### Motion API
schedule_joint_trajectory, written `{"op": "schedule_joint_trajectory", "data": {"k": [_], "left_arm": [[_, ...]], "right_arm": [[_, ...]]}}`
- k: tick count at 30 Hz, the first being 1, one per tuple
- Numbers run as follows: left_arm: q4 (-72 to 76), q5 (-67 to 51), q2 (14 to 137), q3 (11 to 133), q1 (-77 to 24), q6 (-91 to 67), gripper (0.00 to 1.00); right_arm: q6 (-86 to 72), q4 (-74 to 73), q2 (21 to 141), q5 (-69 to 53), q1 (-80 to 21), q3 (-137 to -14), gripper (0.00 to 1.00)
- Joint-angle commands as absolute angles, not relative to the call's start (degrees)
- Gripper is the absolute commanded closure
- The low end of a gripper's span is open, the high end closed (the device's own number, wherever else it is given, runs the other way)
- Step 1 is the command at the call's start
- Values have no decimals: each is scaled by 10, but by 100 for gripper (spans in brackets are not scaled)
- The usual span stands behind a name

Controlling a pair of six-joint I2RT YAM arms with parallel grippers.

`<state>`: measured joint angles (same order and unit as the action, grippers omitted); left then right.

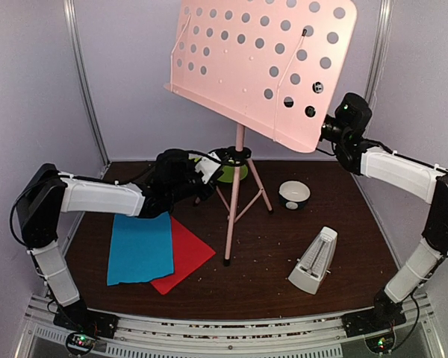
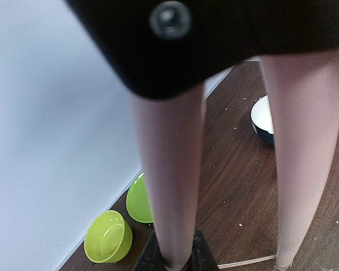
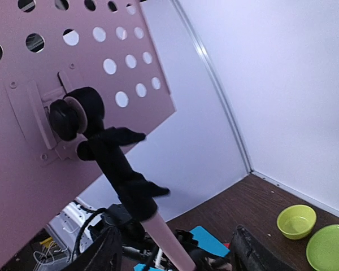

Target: Set up the instrument practice props

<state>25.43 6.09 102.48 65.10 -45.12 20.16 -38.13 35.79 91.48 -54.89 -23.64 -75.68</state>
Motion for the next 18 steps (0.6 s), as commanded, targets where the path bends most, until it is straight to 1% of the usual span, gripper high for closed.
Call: {"op": "schedule_joint_trajectory", "data": {"k": [1, 5, 8, 15, 16, 18], "left_arm": [[255, 93, 1004, 643, -434, 194, 100], [252, 95, 1010, 641, -434, 193, 100], [242, 95, 1010, 645, -434, 189, 100], [229, 106, 993, 631, -434, 163, 100], [229, 103, 989, 627, -435, 160, 97], [224, 91, 981, 624, -434, 155, 87]], "right_arm": [[-363, 308, 882, -490, -224, -729, 33], [-347, 263, 886, -470, -223, -746, 29], [-334, 236, 876, -453, -223, -740, 29], [-314, 191, 812, -405, -228, -647, 30], [-310, 185, 804, -397, -230, -633, 30], [-301, 165, 790, -376, -238, -607, 32]]}}
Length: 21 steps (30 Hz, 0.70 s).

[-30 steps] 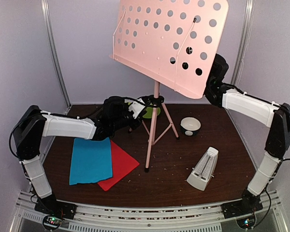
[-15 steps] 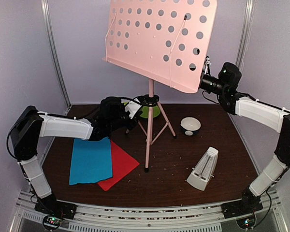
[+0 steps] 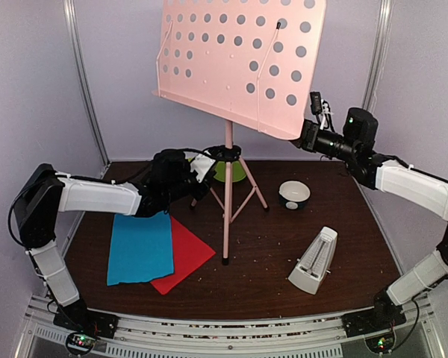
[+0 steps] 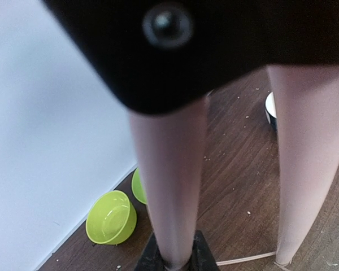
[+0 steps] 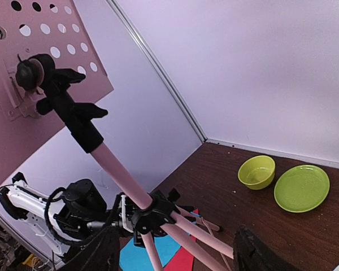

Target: Set up the instrument practice props

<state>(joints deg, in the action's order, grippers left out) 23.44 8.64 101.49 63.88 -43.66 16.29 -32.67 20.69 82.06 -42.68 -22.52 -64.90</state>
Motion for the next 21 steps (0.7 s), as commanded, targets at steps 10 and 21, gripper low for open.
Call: {"op": "schedule_joint_trajectory", "data": {"k": [10, 21], "left_arm": [[144, -24, 947, 632, -416, 136, 44], [101, -212, 934, 626, -319, 133, 25]], "right_arm": [[-270, 100, 755, -261, -321, -545, 31], [-303, 126, 791, -181, -421, -522, 30]]}}
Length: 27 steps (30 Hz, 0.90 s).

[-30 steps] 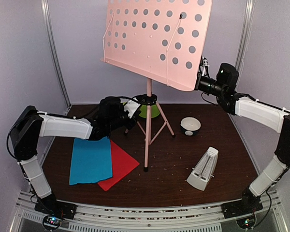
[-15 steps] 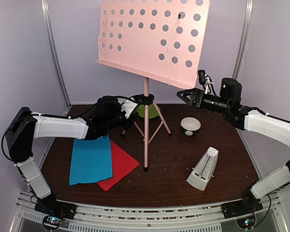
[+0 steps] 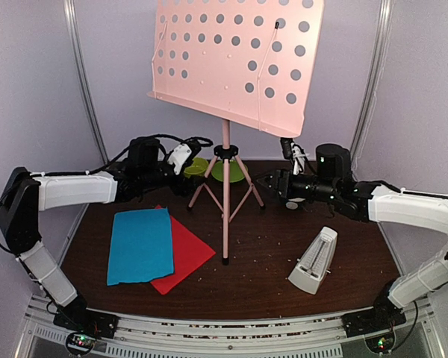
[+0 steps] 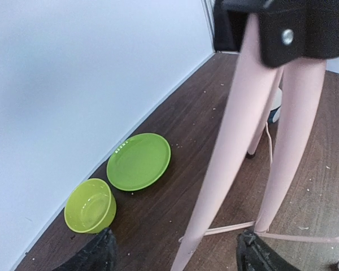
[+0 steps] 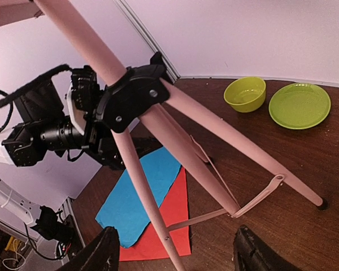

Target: Set up the instrument practice props

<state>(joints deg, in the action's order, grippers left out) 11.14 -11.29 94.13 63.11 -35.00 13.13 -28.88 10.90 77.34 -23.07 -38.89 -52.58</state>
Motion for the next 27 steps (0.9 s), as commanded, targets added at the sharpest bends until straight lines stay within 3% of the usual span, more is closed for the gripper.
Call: {"op": "schedule_joint_trajectory", "data": {"k": [1, 18, 27], "left_arm": [[99, -222, 940, 629, -314, 138, 25], [105, -294, 1038, 695, -291, 151, 35], [160, -268, 1026, 662, -292, 97, 51]], "right_arm": [[-306, 127, 798, -171, -430, -523, 30], [-348, 144, 933, -51, -532, -612, 25], [-330, 69, 948, 54, -536, -639, 45]]}}
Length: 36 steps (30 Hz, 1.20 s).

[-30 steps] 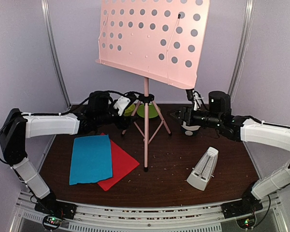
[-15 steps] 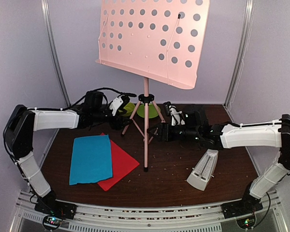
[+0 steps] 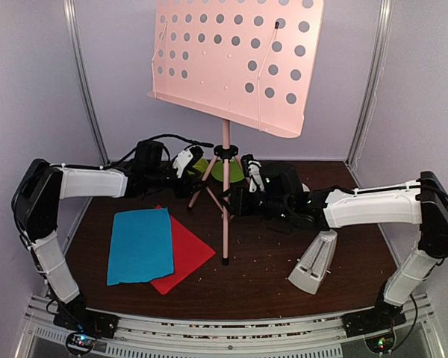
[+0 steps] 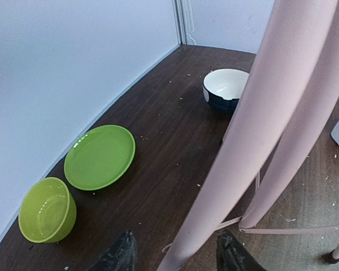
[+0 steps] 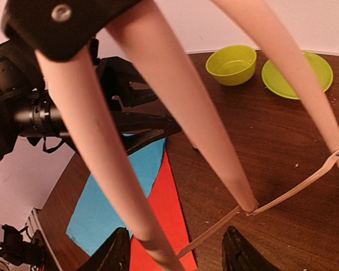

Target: Set up the instrument practice props

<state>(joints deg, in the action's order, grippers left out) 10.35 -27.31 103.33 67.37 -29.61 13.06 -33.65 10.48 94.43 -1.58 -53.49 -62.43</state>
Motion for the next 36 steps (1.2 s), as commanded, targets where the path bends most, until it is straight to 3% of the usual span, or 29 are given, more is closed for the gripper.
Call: {"op": "schedule_joint_trajectory", "data": {"k": [1, 8, 17, 26, 36], "left_arm": [[163, -267, 1026, 661, -293, 95, 51], [150, -263, 1045, 679, -298, 104, 52], [167, -246, 1019, 647, -310, 101, 80], [228, -156, 970, 573, -341, 59, 100], [254, -116, 946, 526, -382, 43, 100]], "right_arm": [[-329, 65, 948, 59, -536, -640, 47], [-328, 49, 948, 69, -538, -642, 53], [-313, 27, 934, 104, -537, -635, 59], [-284, 14, 918, 122, -532, -625, 60], [-259, 14, 886, 125, -520, -596, 67]]}}
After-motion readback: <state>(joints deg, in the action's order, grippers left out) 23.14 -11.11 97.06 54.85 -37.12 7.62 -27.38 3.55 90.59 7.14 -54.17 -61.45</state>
